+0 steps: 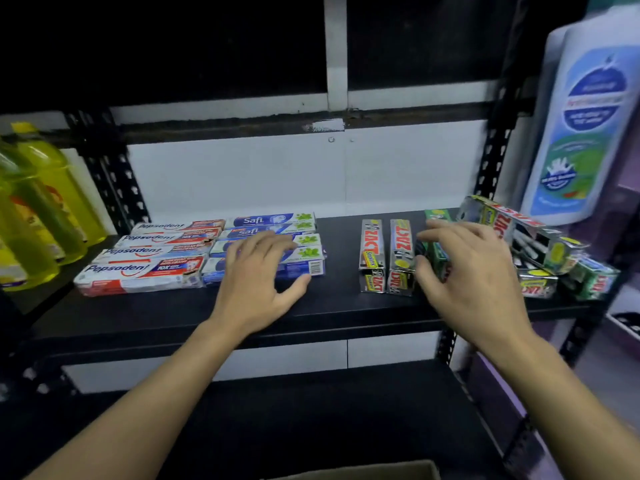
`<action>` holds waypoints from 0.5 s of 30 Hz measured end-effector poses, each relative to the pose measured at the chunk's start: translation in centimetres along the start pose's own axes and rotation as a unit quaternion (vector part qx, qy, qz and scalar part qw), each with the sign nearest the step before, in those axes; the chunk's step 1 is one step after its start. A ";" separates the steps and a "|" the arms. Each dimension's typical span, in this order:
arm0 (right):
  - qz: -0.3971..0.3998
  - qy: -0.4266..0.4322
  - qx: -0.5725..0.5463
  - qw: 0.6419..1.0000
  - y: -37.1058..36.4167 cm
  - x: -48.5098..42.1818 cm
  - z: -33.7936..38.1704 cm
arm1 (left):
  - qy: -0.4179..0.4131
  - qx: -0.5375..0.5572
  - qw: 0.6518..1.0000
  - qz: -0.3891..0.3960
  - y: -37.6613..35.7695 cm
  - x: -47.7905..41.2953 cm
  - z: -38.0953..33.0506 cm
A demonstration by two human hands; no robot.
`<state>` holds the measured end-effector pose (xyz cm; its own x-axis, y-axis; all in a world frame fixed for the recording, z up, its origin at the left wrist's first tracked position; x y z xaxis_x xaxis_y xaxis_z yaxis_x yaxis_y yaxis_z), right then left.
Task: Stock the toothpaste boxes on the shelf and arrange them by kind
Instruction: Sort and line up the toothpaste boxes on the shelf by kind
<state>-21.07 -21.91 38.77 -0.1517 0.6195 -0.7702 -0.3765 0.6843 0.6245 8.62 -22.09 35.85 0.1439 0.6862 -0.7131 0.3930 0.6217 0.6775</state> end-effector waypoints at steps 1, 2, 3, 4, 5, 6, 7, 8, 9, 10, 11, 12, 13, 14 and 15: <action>-0.003 -0.012 0.007 1.000 0.5 0.1 -0.9 | -0.013 0.021 1.000 0.002 -1.0 -0.6 -1.6; 0.004 -0.022 0.015 1.000 0.8 0.3 -1.5 | -0.022 0.042 0.999 0.009 -2.0 -1.2 -3.2; 0.022 -0.029 0.026 0.999 0.9 0.4 -1.9 | -0.026 0.061 0.998 0.019 -3.1 -1.9 -4.7; 0.048 -0.031 0.035 0.998 0.8 0.6 -2.2 | -0.026 0.081 0.996 0.029 -4.1 -2.6 -6.1; 0.079 -0.029 0.041 0.996 0.4 0.7 -2.3 | -0.023 0.100 0.994 0.037 -5.2 -3.3 -7.4; 0.110 -0.026 0.044 0.993 0.1 0.9 -2.4 | -0.016 0.120 0.992 0.040 -6.3 -3.9 -8.5; 0.132 -0.025 0.044 0.990 -0.3 1.1 -2.5 | -0.006 0.139 0.989 0.042 -7.3 -4.4 -9.4; 0.142 -0.031 0.039 0.989 -0.7 1.3 -2.6 | 0.009 0.157 0.986 0.045 -8.2 -4.7 -10.1; 0.142 -0.042 0.032 0.988 -0.9 1.3 -2.7 | 0.022 0.168 0.984 0.053 -9.0 -4.8 -10.5; 0.137 -0.056 0.022 0.989 -1.0 1.3 -2.8 | 0.028 0.164 0.984 0.064 -9.7 -4.7 -10.8; 0.132 -0.070 0.013 0.989 -1.0 1.3 -2.9 | 0.025 0.148 0.986 0.074 -10.2 -4.6 -10.9; 0.131 -0.082 0.004 0.988 -1.0 1.3 -2.9 | 0.020 0.135 0.987 0.079 -10.5 -4.4 -10.8; 0.134 -0.090 -0.001 0.987 -1.1 1.3 -3.0 | 0.019 0.135 0.987 0.081 -10.6 -4.4 -10.6; 0.137 -0.093 -0.006 0.986 -1.1 1.3 -3.1 | 0.025 0.144 0.986 0.083 -10.5 -4.4 -10.5; 0.139 -0.095 -0.013 0.986 -1.1 1.3 -3.1 | 0.035 0.158 0.983 0.085 -10.4 -4.4 -10.5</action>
<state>-23.71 -23.03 36.72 -0.0795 0.8443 -0.5300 -0.3681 0.4692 0.8027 -5.60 -27.61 33.82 0.1744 0.8011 -0.5726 0.6330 0.3542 0.6884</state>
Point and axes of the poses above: each hand's wrist, its own x-axis away from the middle knuckle, its own y-axis out of the back of the hand, z = x × y, the point moved 2 cm from there along -x, towards the middle knuckle, and after that the axes turned 9 degrees about x, right-handed, at the moved point
